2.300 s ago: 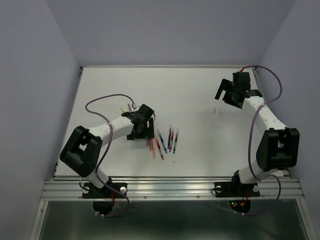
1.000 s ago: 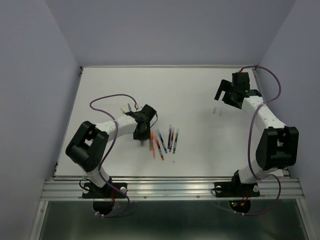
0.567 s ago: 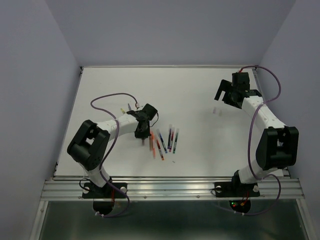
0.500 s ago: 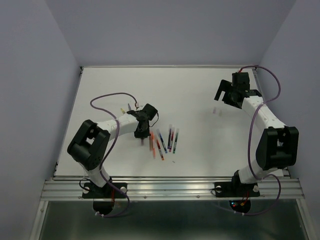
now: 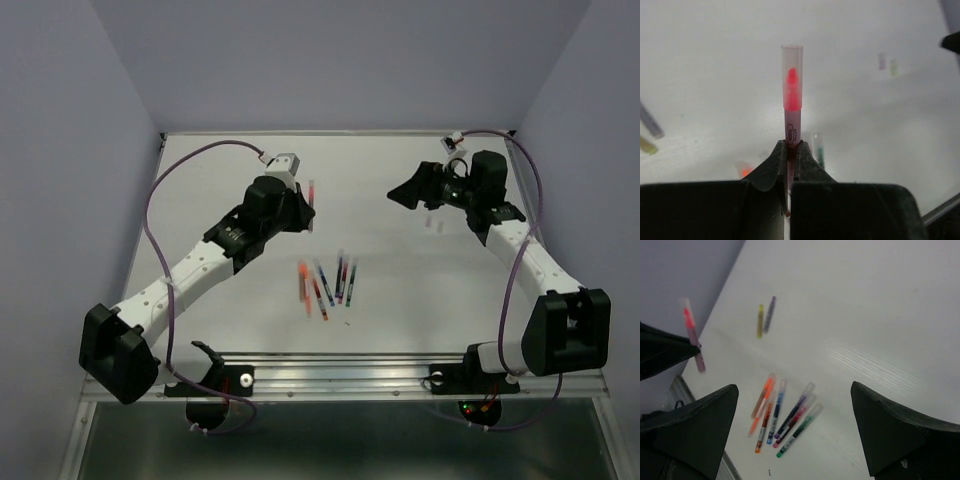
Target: Open the pen caps
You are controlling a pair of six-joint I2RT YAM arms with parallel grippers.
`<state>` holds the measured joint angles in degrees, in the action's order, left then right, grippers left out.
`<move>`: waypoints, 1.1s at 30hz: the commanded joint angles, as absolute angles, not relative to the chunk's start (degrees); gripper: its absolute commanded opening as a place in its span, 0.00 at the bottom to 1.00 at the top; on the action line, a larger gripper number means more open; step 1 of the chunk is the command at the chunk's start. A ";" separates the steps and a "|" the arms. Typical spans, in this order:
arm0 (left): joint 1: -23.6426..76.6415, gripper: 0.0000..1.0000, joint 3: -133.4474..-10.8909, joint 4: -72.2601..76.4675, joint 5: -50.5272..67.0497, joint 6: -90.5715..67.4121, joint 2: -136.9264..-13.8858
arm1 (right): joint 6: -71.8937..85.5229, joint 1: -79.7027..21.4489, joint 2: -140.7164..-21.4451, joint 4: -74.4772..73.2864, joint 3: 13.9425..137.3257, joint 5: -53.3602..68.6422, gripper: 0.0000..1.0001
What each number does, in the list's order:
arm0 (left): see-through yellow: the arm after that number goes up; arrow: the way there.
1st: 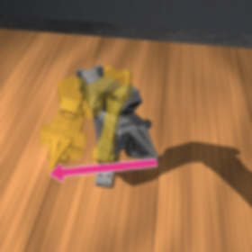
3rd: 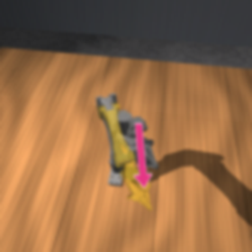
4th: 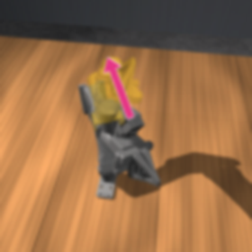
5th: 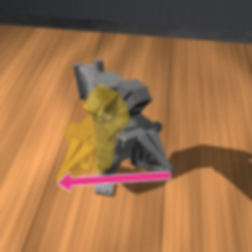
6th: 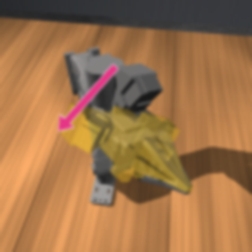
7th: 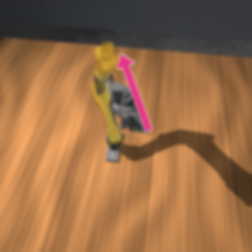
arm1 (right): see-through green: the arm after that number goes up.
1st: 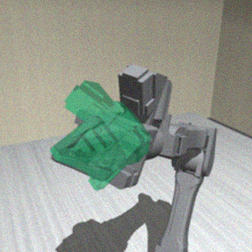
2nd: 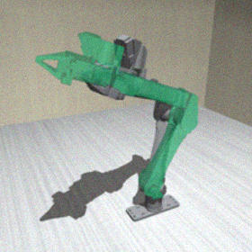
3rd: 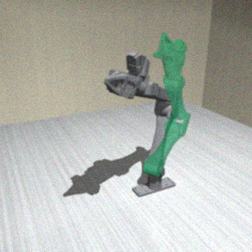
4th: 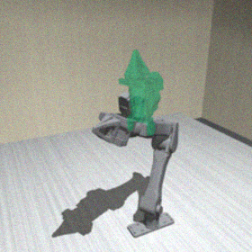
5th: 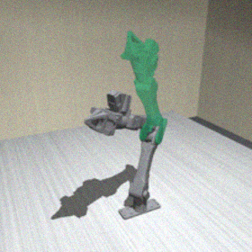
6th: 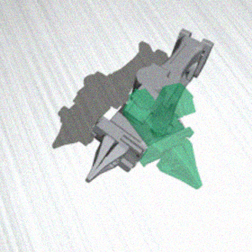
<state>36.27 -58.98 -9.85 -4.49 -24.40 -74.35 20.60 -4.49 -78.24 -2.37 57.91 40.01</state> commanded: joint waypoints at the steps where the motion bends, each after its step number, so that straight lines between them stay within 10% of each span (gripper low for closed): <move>1: 36.39 0.00 -55.99 6.91 12.26 -19.34 -70.76 | 22.94 -10.18 -75.85 14.31 57.30 56.15 1.00; 15: 36.83 0.00 -55.46 15.82 21.44 -20.30 -71.98 | 34.28 -20.04 -78.04 32.35 56.86 46.15 0.99; 33: 38.14 0.00 -57.13 18.98 23.82 -22.06 -75.67 | 34.63 -21.62 -80.86 31.38 58.97 43.07 0.54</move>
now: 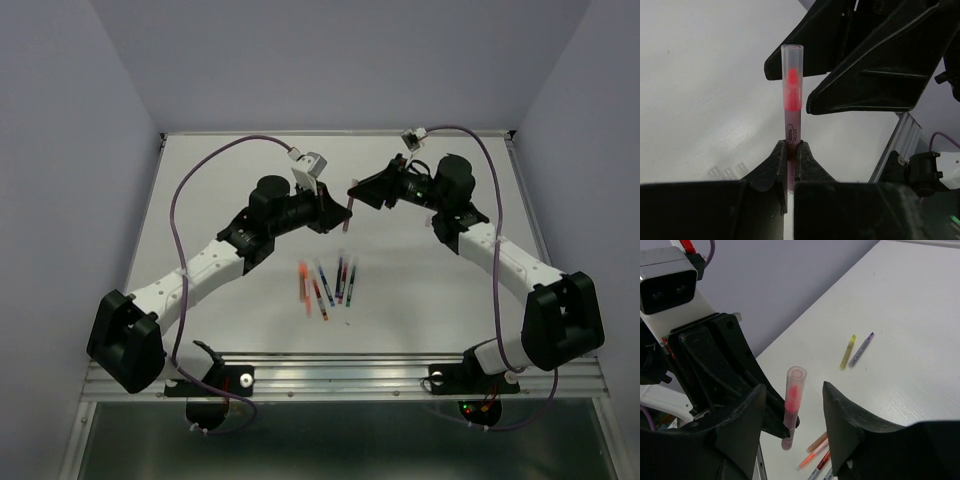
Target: Open the pen caps
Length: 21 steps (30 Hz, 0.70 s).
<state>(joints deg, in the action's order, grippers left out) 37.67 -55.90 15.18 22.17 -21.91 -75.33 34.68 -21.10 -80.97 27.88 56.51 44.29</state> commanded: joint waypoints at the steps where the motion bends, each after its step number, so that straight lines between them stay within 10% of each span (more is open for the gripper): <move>1: 38.32 0.00 -57.13 18.98 23.91 -22.15 -75.85 | 34.45 -21.62 -80.86 31.38 58.97 43.24 0.49; 14: 38.41 0.00 -56.78 20.48 24.08 -23.29 -75.41 | 32.87 -21.62 -82.00 25.84 60.91 42.98 0.01; 21: 38.67 0.00 -52.49 20.22 26.00 -26.19 -74.18 | 29.81 -21.62 -80.34 23.65 61.95 30.78 0.01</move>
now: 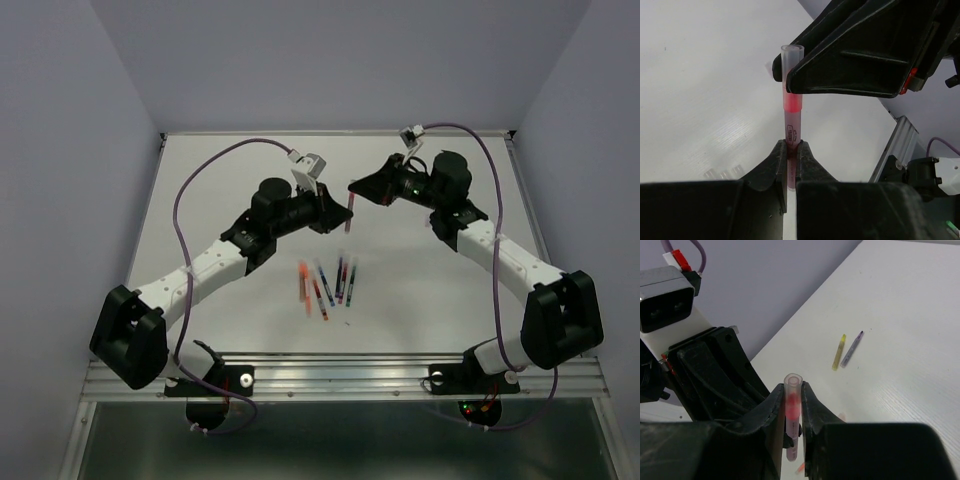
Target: Open the pen caps
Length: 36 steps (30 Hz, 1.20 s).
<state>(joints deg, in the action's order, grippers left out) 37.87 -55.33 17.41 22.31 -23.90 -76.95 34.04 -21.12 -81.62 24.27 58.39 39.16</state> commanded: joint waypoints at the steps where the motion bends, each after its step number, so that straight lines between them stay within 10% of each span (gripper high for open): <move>1: 38.76 0.00 -51.60 19.52 26.62 -26.45 -74.01 | 29.10 -21.62 -80.33 23.12 62.75 26.15 0.01; 36: 45.53 0.00 -31.38 14.77 32.26 -38.40 -61.26 | 31.55 -7.12 -93.25 22.24 80.68 2.29 0.01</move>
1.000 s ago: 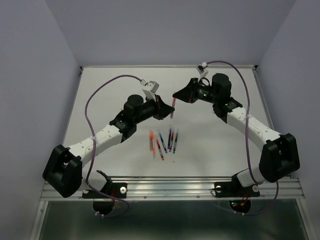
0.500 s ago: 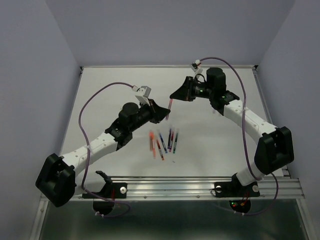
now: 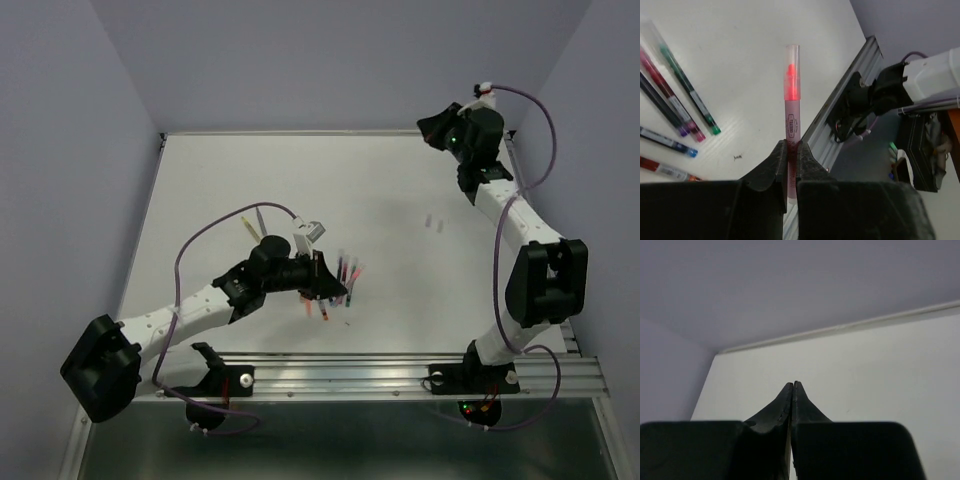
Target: Open the pen caps
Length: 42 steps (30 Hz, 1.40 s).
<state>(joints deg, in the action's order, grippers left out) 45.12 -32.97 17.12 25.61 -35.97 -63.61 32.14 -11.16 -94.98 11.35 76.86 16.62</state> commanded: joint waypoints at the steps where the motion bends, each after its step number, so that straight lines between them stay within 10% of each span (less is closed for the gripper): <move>1: 45.44 0.00 -31.38 14.94 32.43 -38.23 -61.09 | 31.73 -6.34 -93.43 22.15 81.21 4.11 0.01; 9: 45.44 0.00 -35.85 16.42 25.06 -34.90 -63.01 | 30.15 -6.33 -86.33 22.50 72.88 20.98 0.01; 11: 45.53 0.00 -37.61 17.92 23.13 -34.45 -63.72 | 33.02 -6.33 -83.77 25.64 66.47 28.27 0.30; 19: 45.53 0.00 -43.67 24.60 14.86 -33.40 -68.81 | 47.80 -6.94 -76.55 45.59 49.40 47.09 0.65; 34: 45.44 0.00 -48.42 34.63 10.81 -34.46 -73.04 | 43.17 -13.97 -77.08 32.00 49.83 41.14 0.69; 42: 45.53 0.00 -50.10 35.33 10.81 -33.75 -74.70 | 44.03 -16.44 -77.34 32.60 50.36 39.38 0.54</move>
<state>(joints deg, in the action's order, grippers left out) 45.63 -46.78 30.59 11.35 -34.92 -74.48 44.62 -15.51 -77.60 31.53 48.12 40.73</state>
